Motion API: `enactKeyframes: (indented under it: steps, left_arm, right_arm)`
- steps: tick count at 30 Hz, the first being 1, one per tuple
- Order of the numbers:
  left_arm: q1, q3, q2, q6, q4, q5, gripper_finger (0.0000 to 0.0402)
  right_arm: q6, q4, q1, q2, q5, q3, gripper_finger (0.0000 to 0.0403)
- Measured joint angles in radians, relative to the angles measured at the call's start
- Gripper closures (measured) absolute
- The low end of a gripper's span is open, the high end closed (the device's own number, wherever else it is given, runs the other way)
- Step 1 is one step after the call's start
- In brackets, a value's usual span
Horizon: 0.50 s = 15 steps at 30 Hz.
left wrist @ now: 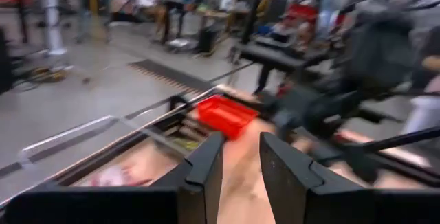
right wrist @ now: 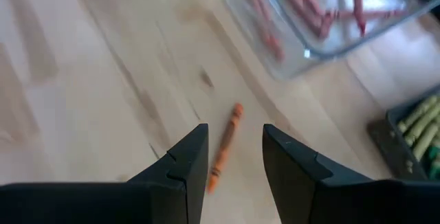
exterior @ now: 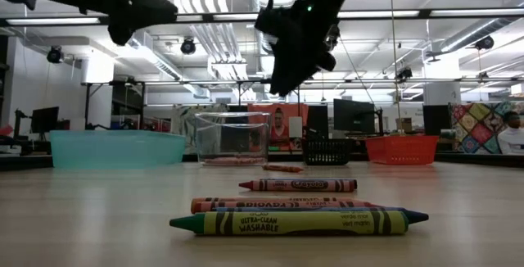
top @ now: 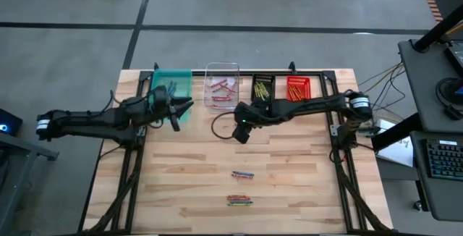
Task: Sort crayons
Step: Put the orange crayon into the orange bin
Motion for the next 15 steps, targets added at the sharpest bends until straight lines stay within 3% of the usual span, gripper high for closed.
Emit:
enactKeyframes:
  steps: [6, 15]
  left_arm:
    - [-0.101, -0.067, -0.021, -0.019, 0.144, 0.0, 0.0322]
    - [-0.138, -0.058, 0.006, -0.011, 0.162, 0.001, 0.0322]
  right_arm:
    - [0.04, -0.149, -0.041, 0.094, -0.09, 0.075, 0.0278]
    - [0.058, -0.153, -0.063, 0.176, -0.137, 0.076, 0.0278]
